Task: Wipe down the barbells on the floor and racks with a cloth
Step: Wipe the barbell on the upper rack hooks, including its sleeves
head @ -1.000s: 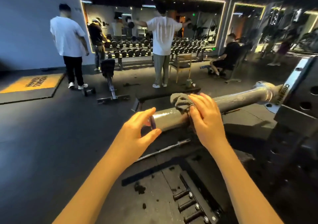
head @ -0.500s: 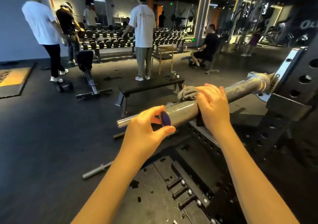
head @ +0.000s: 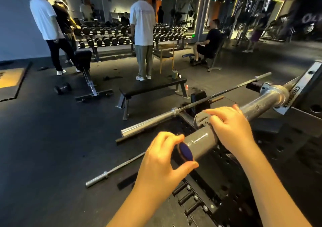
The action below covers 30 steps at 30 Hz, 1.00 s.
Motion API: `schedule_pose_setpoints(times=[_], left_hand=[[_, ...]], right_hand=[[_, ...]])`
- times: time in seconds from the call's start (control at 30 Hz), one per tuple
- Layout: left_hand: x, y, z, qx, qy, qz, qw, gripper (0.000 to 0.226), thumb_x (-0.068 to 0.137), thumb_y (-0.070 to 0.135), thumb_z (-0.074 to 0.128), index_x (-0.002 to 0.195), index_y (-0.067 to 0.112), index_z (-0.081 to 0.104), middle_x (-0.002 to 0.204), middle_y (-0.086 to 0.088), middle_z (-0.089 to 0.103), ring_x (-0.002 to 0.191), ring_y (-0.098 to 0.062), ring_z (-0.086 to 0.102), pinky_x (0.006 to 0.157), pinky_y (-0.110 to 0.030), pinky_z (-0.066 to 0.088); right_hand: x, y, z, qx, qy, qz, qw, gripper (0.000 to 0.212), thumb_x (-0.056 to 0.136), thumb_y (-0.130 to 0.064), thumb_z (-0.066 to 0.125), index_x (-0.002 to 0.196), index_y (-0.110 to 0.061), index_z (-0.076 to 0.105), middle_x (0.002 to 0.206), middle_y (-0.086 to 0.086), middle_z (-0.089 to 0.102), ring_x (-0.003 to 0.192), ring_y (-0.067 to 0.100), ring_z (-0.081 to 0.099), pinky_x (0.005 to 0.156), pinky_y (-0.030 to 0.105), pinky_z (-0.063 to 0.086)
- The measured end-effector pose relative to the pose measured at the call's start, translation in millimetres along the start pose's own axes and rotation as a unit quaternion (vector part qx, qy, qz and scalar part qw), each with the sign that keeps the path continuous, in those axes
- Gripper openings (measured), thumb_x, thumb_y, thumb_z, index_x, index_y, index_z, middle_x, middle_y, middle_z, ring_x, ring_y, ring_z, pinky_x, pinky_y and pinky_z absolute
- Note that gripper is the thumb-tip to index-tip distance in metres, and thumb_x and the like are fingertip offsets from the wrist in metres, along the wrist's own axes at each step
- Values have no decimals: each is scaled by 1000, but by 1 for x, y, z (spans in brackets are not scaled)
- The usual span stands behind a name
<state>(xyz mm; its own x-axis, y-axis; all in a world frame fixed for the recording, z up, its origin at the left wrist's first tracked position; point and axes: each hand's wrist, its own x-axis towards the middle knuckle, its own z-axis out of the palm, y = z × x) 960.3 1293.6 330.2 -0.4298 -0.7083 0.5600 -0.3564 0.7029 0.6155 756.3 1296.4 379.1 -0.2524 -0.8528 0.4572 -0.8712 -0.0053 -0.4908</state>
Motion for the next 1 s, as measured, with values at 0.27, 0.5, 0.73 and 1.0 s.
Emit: schedule_pose_setpoints(times=[0.27,0.5,0.73,1.0], left_hand=[[12,-15,2,-32,-95,-87,991,109,63,67,68,148,35,8,142,23,15,132,6,17,112,-24,22],[-2,-43,-15,-84,-184,-43,978,79,85,55,57,148,34,14,145,19,20,136,2,20,112,-28,25],[-9,-81,-59,-125,-235,-67,962,64,93,49,49,148,36,18,144,19,31,128,4,31,99,-19,29],[22,-76,-50,-193,-298,-22,935,50,93,49,49,140,39,33,134,26,39,124,10,37,90,-10,31]], right_hand=[[-29,-23,5,95,-56,-40,993,26,86,-33,41,101,-39,62,103,-28,59,109,-9,50,114,27,24],[-52,-53,35,127,104,42,986,27,84,-20,44,99,-17,66,100,-9,62,103,-3,52,95,12,38],[-63,-66,43,151,132,76,977,25,97,-5,48,104,-25,63,110,-20,58,111,-17,46,94,0,29],[-28,-23,25,118,163,192,960,34,103,-15,40,134,-20,53,146,-6,43,144,10,23,118,34,20]])
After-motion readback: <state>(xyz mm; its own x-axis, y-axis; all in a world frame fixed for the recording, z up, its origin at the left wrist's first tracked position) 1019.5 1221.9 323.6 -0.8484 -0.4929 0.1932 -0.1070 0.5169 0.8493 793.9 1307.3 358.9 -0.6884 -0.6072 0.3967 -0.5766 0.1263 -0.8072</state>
